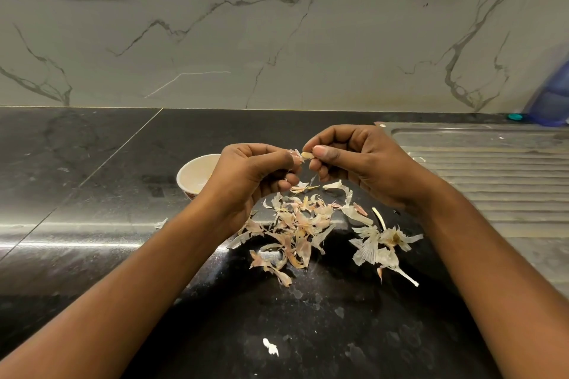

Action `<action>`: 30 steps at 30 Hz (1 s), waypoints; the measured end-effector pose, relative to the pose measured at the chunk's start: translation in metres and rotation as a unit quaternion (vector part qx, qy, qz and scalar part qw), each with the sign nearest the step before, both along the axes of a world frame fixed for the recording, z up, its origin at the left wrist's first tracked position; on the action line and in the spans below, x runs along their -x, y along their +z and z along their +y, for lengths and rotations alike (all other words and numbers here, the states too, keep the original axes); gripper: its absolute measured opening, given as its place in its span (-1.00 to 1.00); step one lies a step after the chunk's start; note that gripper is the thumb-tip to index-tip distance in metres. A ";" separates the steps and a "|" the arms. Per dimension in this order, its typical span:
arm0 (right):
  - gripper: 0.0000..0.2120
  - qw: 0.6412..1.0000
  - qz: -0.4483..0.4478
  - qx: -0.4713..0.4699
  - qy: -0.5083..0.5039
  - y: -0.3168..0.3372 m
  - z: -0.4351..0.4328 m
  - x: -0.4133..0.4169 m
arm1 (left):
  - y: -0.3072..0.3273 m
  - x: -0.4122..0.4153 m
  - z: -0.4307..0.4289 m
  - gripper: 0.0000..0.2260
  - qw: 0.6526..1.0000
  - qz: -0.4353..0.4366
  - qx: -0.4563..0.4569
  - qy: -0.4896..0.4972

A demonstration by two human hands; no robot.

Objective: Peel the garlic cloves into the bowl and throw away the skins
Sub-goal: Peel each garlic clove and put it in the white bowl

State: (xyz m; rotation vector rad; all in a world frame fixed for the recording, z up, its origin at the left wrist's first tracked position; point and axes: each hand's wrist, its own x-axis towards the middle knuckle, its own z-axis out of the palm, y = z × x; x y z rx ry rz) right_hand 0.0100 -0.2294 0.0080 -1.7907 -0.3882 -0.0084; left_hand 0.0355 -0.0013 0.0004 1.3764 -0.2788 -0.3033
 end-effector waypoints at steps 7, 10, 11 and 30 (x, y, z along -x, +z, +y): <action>-0.84 1.000 0.007 0.005 0.016 0.000 -0.001 0.000 | 0.002 0.002 0.000 -0.92 0.999 0.016 0.003 -0.033; -0.85 1.000 0.003 0.007 0.018 0.000 -0.002 0.000 | 0.003 0.002 0.000 -0.92 0.999 0.026 0.008 -0.045; -0.85 1.000 0.001 0.008 0.019 0.000 -0.002 0.000 | 0.004 0.002 0.000 -0.91 0.998 0.031 0.012 -0.051; -0.84 0.999 -0.011 0.002 0.044 -0.002 0.003 0.001 | 0.002 0.003 -0.002 -0.82 0.997 0.052 0.019 -0.046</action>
